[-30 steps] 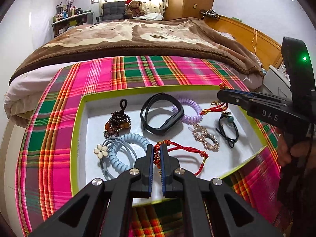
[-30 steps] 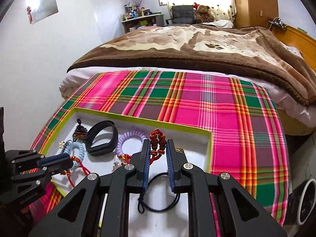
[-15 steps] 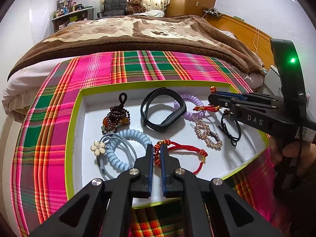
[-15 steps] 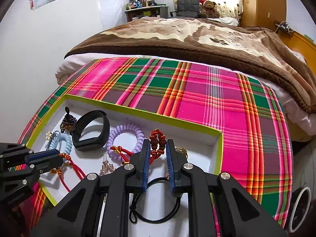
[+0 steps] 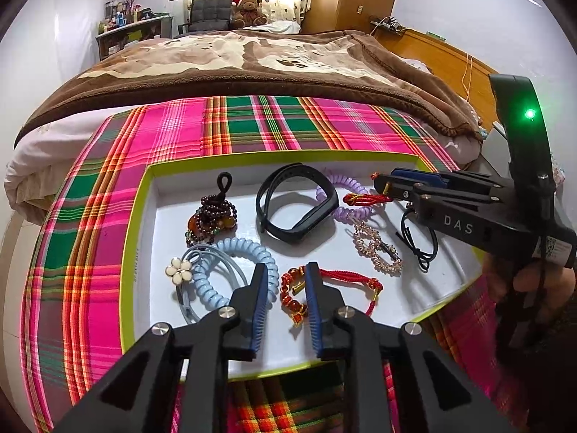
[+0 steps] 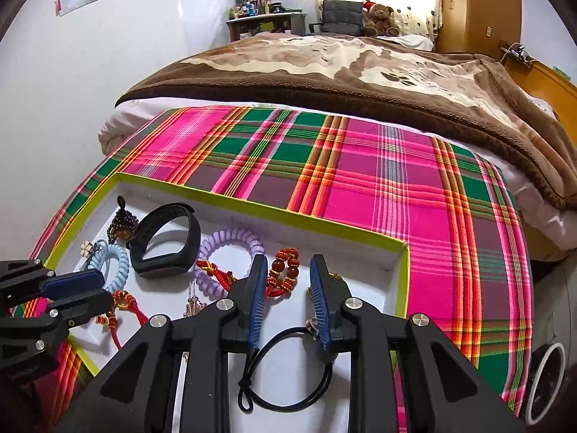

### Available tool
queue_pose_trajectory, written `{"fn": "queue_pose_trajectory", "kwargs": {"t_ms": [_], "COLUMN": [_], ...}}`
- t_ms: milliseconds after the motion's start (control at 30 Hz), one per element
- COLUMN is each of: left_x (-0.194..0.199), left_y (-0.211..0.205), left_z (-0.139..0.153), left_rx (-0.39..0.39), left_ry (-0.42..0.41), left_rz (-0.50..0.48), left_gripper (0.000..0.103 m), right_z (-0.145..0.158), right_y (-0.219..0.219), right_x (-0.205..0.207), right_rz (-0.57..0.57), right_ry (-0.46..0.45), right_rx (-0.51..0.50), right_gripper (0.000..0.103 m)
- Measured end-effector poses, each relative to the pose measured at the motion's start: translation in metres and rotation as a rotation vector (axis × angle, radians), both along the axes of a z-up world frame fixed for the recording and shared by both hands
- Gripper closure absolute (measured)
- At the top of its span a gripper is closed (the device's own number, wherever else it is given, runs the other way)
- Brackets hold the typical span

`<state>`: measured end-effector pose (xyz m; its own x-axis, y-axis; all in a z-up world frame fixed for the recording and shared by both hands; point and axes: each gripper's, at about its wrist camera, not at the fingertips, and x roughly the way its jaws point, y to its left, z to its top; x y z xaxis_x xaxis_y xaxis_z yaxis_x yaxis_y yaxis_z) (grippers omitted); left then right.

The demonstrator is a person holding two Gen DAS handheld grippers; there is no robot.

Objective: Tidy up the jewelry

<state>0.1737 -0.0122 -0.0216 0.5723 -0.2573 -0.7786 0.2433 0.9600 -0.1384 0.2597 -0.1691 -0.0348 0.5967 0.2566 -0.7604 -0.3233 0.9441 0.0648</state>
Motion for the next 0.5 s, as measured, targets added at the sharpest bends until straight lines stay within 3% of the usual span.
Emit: {"fn": "queue_pose_trajectory", "kwargs": {"t_ms": [100, 333, 400, 433, 500], "left_x": [-0.001, -0.009, -0.014, -0.015, -0.019], "left_y": [-0.001, -0.002, -0.003, -0.003, -0.003], "left_z": [0.001, 0.007, 0.009, 0.010, 0.013], "left_rx": [0.003, 0.006, 0.017, 0.014, 0.010], "left_ry": [-0.003, -0.024, -0.039, -0.041, -0.047], "left_rz": [0.002, 0.014, 0.018, 0.021, 0.025], "left_gripper": [0.070, 0.065, 0.065, 0.065, 0.064], "right_z": [0.002, 0.014, 0.020, 0.022, 0.028], "right_y": [-0.001, -0.003, -0.003, -0.003, -0.003], "right_x": [-0.002, -0.015, -0.020, -0.024, -0.031], "right_rz": [-0.002, -0.016, -0.022, -0.025, -0.029], "right_ry": [-0.007, -0.049, -0.064, -0.071, -0.090], "right_rx": [0.007, 0.040, 0.056, 0.061, 0.066], "right_gripper": [0.078, 0.076, 0.066, 0.056, 0.056]}}
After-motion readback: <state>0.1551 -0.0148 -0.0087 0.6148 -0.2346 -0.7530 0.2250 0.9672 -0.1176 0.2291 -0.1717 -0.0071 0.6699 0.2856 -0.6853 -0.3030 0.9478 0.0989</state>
